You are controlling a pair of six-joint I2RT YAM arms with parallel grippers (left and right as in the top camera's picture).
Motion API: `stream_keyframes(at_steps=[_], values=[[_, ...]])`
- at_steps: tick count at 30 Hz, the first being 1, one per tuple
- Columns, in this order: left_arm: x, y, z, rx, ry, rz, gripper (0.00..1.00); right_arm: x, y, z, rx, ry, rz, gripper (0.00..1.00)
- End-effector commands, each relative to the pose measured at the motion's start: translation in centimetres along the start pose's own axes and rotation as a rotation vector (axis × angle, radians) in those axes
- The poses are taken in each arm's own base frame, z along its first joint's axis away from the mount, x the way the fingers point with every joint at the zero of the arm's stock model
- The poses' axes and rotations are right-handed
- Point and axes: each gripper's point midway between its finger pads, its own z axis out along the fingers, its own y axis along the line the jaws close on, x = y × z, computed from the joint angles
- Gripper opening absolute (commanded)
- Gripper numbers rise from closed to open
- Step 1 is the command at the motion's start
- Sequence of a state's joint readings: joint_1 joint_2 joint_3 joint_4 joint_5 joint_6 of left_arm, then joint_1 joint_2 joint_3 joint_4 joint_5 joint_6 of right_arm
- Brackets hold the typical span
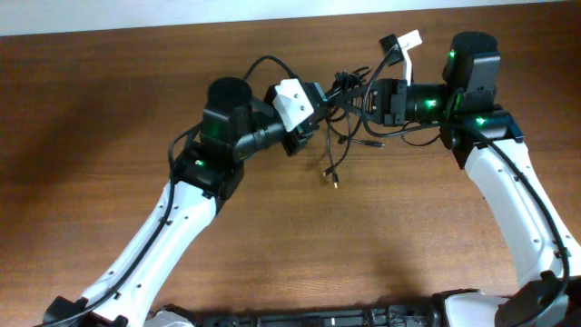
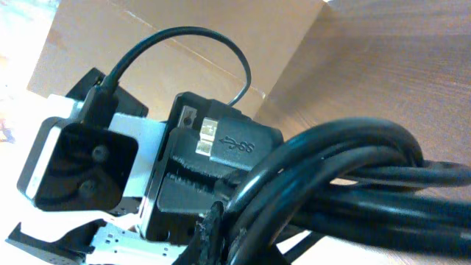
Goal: Untangle cables
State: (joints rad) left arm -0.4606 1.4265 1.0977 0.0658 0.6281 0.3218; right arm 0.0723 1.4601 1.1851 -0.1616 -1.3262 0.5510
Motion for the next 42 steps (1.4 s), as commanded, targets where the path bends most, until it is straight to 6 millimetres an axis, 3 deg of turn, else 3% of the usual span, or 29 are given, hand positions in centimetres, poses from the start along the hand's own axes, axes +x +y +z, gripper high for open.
stream_keyframes(at_steps=[1, 5, 12, 25, 30, 36, 42], values=[[-2.3, 3.4, -3.0, -0.154, -0.048, -0.128, 0.0, 0.2, 1.5, 0.2, -0.039, 0.019, -0.084, 0.04], [-4.7, 4.4, -5.3, -0.196, -0.129, -0.237, 0.0, -0.6, 0.3, 0.2, 0.033, -0.024, -0.074, 0.04], [-7.8, 3.6, -7.5, -0.21, -0.199, -0.191, 0.0, -0.7, 0.2, 0.2, 0.041, -0.029, -0.074, 0.04], [-10.3, 1.5, -9.3, -0.156, -0.257, -0.122, 0.0, -1.1, -0.6, 0.1, 0.087, -0.053, -0.067, 0.04], [-10.0, -4.0, -9.0, 0.148, -0.265, 0.127, 0.0, -2.3, 0.5, 0.1, 0.055, -0.084, -0.049, 0.04], [-7.5, -4.5, -8.3, 0.174, -0.189, 0.167, 0.0, -2.3, 1.6, 0.1, 0.005, -0.066, -0.08, 0.1], [-5.4, -3.2, -7.0, 0.141, -0.123, 0.108, 0.0, -1.5, 3.8, 0.1, -0.097, -0.003, -0.167, 0.1]])
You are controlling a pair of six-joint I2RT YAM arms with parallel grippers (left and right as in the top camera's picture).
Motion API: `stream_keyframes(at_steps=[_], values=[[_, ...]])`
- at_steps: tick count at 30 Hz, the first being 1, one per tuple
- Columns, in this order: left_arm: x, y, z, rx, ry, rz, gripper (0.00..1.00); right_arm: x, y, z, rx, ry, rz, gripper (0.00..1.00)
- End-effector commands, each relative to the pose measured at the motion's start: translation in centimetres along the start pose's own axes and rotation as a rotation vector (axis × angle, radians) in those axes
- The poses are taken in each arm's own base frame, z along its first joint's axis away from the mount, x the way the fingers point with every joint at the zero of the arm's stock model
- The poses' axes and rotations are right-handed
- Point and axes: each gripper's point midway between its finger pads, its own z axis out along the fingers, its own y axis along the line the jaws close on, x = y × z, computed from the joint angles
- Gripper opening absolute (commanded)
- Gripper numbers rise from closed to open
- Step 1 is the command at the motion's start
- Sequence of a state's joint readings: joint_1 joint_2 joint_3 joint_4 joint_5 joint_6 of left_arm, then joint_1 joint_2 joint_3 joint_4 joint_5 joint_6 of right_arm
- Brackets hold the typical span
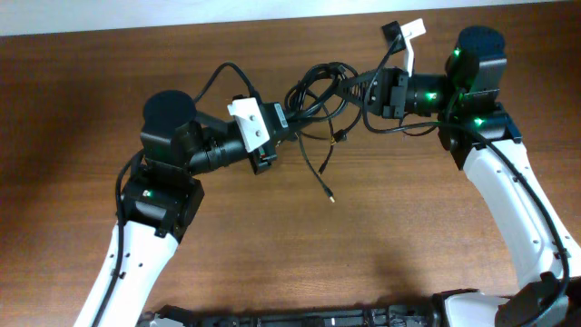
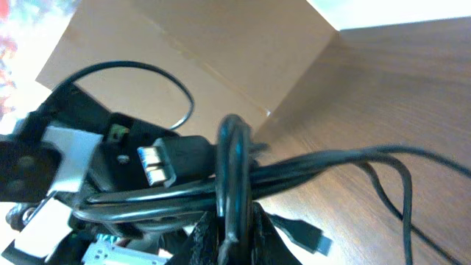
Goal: Untangle cables
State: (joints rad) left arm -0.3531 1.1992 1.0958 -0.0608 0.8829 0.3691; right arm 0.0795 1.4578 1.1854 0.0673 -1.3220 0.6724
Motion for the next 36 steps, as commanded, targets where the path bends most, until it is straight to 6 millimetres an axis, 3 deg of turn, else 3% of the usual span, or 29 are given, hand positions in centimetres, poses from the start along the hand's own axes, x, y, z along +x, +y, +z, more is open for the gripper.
stream_keyframes(at_steps=[1, 9, 13, 22, 29, 36], values=[[1.2, -0.1, 0.6, 0.019, 0.035, -0.002, 0.0, 0.3, 2.5, -0.1, -0.086, 0.047, -0.088, 0.11], [3.9, -1.1, 0.4, 0.06, 0.126, 0.136, 0.0, 0.3, 2.6, -0.1, -0.091, 0.049, -0.095, 0.12], [5.2, -1.9, 0.1, 0.1, 0.165, 0.223, 0.0, 0.4, 2.7, -0.1, -0.094, 0.052, -0.094, 0.22], [5.1, -1.9, 0.1, 0.105, 0.159, 0.29, 0.0, 0.6, 2.9, 0.0, -0.107, 0.065, -0.075, 0.38], [4.0, -1.2, 0.3, 0.09, 0.113, 0.583, 0.0, 0.8, 3.0, 0.0, -0.115, 0.073, -0.075, 0.68], [1.5, 0.7, 0.6, -0.004, 0.057, 0.731, 0.0, 0.8, 3.0, 0.0, -0.115, 0.073, -0.074, 0.68]])
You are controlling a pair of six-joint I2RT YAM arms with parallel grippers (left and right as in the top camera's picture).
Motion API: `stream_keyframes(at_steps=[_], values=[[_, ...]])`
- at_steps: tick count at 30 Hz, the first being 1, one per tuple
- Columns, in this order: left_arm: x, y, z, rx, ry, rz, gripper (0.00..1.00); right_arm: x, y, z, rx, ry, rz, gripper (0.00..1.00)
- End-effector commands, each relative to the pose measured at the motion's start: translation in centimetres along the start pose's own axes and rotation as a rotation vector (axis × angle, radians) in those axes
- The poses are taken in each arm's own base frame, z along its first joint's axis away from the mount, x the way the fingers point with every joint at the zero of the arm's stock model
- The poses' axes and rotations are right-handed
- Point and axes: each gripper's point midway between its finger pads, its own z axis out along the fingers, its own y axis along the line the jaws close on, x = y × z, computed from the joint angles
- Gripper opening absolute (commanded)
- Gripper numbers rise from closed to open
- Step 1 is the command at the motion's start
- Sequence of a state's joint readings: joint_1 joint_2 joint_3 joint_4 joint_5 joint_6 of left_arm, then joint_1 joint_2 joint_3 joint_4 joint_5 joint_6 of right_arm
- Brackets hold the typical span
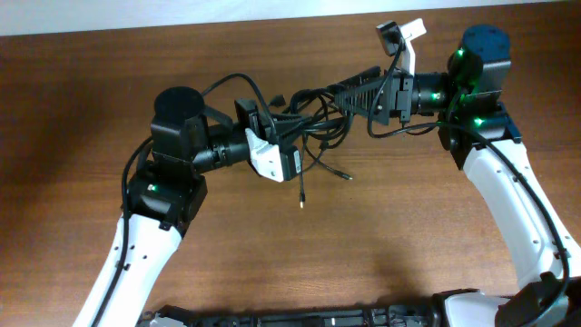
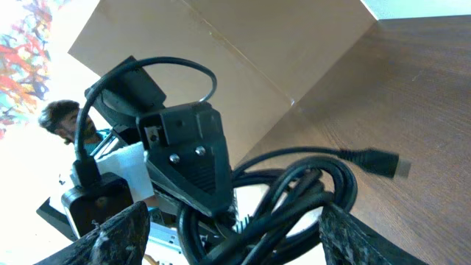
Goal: Untangle cables
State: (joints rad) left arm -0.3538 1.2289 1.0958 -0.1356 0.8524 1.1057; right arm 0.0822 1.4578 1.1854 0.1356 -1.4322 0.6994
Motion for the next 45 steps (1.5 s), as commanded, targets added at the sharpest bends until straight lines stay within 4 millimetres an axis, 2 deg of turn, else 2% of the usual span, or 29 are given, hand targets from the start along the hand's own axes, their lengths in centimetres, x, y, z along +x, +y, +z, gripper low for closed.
stream_keyframes(at_steps=[1, 7, 10, 12, 15, 18, 22, 27, 34, 37, 38, 39, 42, 45], values=[[-0.4, 1.1, 0.0, -0.038, 0.004, 0.092, 0.0, 0.0, 1.1, 0.2, -0.02, 0.014, -0.034, 0.65], [-0.1, 1.3, 0.0, -0.047, 0.021, 0.162, 0.0, 0.4, 1.5, 0.3, -0.043, 0.034, -0.031, 0.31], [0.0, 1.5, 0.0, -0.055, 0.033, 0.164, 0.0, 0.8, 1.8, 0.6, -0.062, 0.053, -0.032, 0.3], [0.1, 1.7, 0.0, -0.063, 0.041, 0.169, 0.0, 1.1, 2.1, 1.2, -0.075, 0.067, -0.033, 0.34], [-0.1, 2.0, 0.0, -0.075, 0.035, 0.182, 0.0, 1.5, 2.5, 2.0, -0.094, 0.086, -0.033, 0.5], [-0.7, 2.6, -0.1, -0.095, 0.013, 0.212, 0.0, 1.6, 2.4, 2.3, -0.093, 0.089, -0.028, 0.61], [-2.2, 2.6, -0.1, -0.092, -0.064, 0.232, 0.0, 1.6, 1.7, 2.5, -0.088, 0.088, -0.01, 0.71], [-2.9, 3.9, -0.4, -0.136, -0.091, 0.143, 0.0, 1.7, 1.4, 2.5, -0.086, 0.088, -0.004, 0.77], [-3.2, 8.3, -1.4, -0.325, -0.09, -0.147, 0.0, 1.7, 0.7, 2.6, -0.084, 0.089, 0.014, 0.82], [-2.9, 9.1, -1.7, -0.371, -0.089, -0.252, 0.0, 1.7, 0.5, 2.6, -0.083, 0.09, 0.019, 0.83], [-2.7, 9.6, -1.9, -0.394, -0.088, -0.302, 0.0, 1.7, 0.4, 2.6, -0.08, 0.088, 0.019, 0.87], [-2.4, 9.9, -2.0, -0.416, -0.08, -0.347, 0.0, 1.6, 0.3, 2.6, -0.073, 0.082, 0.02, 0.99], [-1.2, 10.6, -2.4, -0.479, -0.055, -0.481, 0.0, 0.8, -0.6, 2.0, -0.03, 0.042, 0.02, 0.99], [-0.2, 10.0, -2.2, -0.468, -0.022, -0.537, 0.0, -0.4, -1.8, 0.3, 0.029, -0.017, 0.024, 0.99]])
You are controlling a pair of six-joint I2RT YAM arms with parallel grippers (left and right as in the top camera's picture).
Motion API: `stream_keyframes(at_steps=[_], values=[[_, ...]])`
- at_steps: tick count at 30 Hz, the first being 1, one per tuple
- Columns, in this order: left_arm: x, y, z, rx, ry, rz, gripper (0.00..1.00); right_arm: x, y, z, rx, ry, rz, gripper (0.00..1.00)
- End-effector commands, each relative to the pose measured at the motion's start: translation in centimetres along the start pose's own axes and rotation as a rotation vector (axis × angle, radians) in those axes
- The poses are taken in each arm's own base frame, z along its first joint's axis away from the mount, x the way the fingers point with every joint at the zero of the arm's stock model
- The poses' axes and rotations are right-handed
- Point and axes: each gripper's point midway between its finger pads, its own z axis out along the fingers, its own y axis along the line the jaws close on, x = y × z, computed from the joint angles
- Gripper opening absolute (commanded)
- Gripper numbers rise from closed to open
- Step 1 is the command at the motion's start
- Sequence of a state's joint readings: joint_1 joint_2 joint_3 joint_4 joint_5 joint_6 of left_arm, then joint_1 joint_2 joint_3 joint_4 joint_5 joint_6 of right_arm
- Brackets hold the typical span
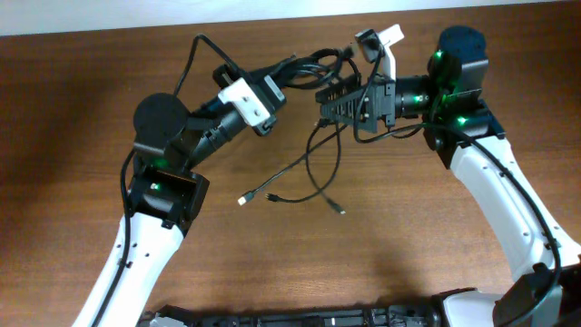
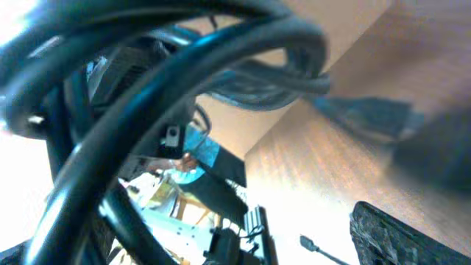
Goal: Untangle cables
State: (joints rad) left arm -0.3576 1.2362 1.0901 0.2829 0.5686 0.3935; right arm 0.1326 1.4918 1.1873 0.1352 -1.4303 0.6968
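Observation:
A tangle of black cables (image 1: 309, 65) hangs in the air between my two grippers. My left gripper (image 1: 272, 82) grips its left end, the jaws closed on the bundle. My right gripper (image 1: 325, 102) sits at the bundle's right end. In the right wrist view thick blurred cables (image 2: 184, 66) cross close to the camera. Only one of its fingers (image 2: 390, 232) shows, far right, with nothing pressed against it, so the jaws stand wide. Thin strands (image 1: 309, 163) drop from the bundle to the table and end in small plugs (image 1: 243, 198).
The brown wooden table (image 1: 436, 245) lies under both arms. A white tag with a black clip (image 1: 377, 38) sticks up beside the right wrist. Another plug end (image 1: 339, 210) rests on the wood below the bundle. The pale wall edge (image 1: 109, 14) runs along the far side.
My left gripper moved from lower at the table's middle to higher and farther back. My right gripper shifted left towards it. Thin strands now trail down in long loops onto the table.
Both grippers met at a tight knot of cables near the far centre. The left gripper was then farther left with the bundle stretched out. Later the right jaws stood wide with cables draped between them. Now loose ends hang apart on the table.

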Motion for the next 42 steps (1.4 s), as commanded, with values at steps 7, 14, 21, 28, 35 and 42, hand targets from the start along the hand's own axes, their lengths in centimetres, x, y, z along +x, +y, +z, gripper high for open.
stream_keyframes(at_steps=[7, 14, 21, 28, 35, 42], values=[[3.2, 1.3, -0.5, -0.115, 0.157, -0.263, 0.0, -2.8, -2.6, -5.4, 0.131, -0.148, 0.035, 0.99], [8.5, 0.7, -2.0, -0.22, 0.367, -0.564, 0.0, -3.1, -3.4, -5.9, 0.156, -0.188, 0.187, 0.99], [11.1, -1.0, -3.2, -0.314, 0.455, -1.034, 0.0, -2.0, -4.6, -5.8, 0.187, -0.183, 0.261, 0.98], [11.0, -1.8, -3.0, -0.369, 0.426, -1.356, 0.0, 2.0, -4.7, -3.9, 0.159, -0.059, 0.193, 0.99], [10.9, -1.8, -3.0, -0.371, 0.422, -1.369, 0.0, 4.3, -3.7, -0.1, 0.121, 0.048, 0.105, 0.84], [11.0, -1.9, -3.0, -0.372, 0.43, -1.371, 0.0, 5.5, -5.4, 1.1, 0.231, 0.071, 0.153, 0.75]])
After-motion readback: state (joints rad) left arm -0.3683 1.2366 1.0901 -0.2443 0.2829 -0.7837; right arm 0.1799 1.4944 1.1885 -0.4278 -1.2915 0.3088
